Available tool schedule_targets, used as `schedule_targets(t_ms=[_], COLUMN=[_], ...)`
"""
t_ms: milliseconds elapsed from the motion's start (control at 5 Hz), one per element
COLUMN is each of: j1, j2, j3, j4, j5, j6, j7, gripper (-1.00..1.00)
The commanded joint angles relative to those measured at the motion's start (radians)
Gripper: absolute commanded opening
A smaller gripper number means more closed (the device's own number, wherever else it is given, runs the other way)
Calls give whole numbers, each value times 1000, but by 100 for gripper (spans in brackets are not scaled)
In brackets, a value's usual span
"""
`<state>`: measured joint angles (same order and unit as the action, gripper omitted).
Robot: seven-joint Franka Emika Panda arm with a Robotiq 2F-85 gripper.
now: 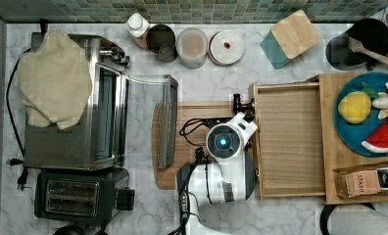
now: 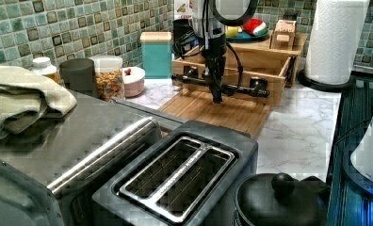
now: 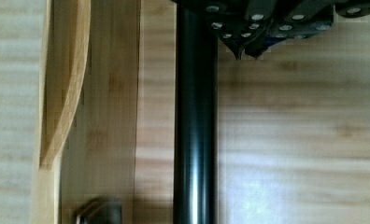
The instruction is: Close the drawer.
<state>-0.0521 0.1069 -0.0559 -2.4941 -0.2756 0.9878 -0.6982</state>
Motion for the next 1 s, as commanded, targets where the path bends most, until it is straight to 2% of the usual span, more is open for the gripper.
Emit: schedule_targets(t_ms=[200,400,800,1000], j1=[-191,-240,-307,-353], j2=[32,45,128,194], j3=[-148,-187,-247,-243], j4=[138,182,329,404], j5=[87,168,174,220], j6=[79,71,37,37], j7=[-273,-363,-450,-510], gripper=[-100,-100,-100,-100])
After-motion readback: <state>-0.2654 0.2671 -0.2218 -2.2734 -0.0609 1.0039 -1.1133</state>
